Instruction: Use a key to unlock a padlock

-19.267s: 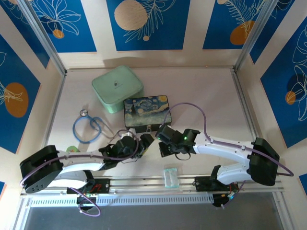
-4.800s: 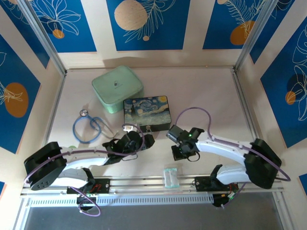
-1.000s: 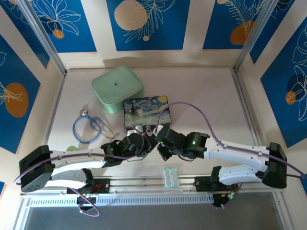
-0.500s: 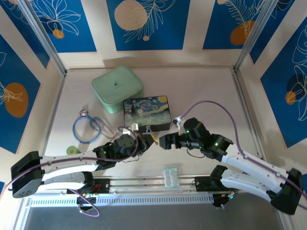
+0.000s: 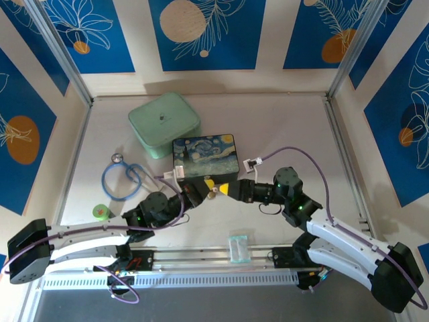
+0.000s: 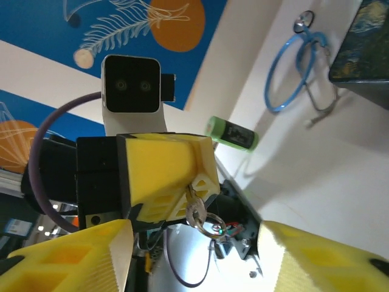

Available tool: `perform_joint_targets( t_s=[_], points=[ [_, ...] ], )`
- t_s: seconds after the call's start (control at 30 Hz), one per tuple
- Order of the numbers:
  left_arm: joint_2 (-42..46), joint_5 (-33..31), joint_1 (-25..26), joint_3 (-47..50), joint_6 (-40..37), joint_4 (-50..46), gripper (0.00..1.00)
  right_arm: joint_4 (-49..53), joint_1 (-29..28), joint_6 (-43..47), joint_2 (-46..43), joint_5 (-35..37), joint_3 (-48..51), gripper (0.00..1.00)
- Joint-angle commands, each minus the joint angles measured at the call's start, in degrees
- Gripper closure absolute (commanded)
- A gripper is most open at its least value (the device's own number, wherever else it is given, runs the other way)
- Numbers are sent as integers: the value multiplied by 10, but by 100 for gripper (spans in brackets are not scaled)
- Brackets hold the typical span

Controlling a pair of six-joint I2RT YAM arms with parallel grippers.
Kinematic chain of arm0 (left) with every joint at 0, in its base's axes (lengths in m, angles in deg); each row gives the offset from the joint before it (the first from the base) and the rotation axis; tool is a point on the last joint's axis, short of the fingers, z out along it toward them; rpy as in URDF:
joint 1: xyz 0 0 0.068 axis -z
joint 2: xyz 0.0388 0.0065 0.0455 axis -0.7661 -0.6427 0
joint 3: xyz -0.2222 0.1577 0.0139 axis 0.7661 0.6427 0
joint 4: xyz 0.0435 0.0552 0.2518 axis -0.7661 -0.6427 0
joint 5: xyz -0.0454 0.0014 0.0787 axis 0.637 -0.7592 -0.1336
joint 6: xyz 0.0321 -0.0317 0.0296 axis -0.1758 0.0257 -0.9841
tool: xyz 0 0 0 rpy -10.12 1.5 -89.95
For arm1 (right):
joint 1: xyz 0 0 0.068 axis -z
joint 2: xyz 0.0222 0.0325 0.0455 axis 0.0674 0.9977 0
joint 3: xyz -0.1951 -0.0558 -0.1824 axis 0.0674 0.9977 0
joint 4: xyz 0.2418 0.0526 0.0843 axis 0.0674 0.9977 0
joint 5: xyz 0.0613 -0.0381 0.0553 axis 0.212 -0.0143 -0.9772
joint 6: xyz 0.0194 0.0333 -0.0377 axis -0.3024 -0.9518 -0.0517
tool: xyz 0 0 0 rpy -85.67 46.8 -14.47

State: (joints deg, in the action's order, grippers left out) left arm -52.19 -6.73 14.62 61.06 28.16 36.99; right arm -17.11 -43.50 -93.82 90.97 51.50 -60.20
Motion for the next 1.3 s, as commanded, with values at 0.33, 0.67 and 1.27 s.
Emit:
perform_joint_targets(
  t_s=[0.33, 0.67, 1.27],
  points=[
    [1, 21, -4, 0, -35, 104, 99, -153, -30, -35, 22, 1, 14, 55],
    [-1, 13, -4, 12, -20, 128, 99, -200, -33, -45, 66, -9, 7, 75],
    [12, -13, -3, 4, -17, 46, 45, -169, -31, -33, 53, -5, 5, 100]
  ],
)
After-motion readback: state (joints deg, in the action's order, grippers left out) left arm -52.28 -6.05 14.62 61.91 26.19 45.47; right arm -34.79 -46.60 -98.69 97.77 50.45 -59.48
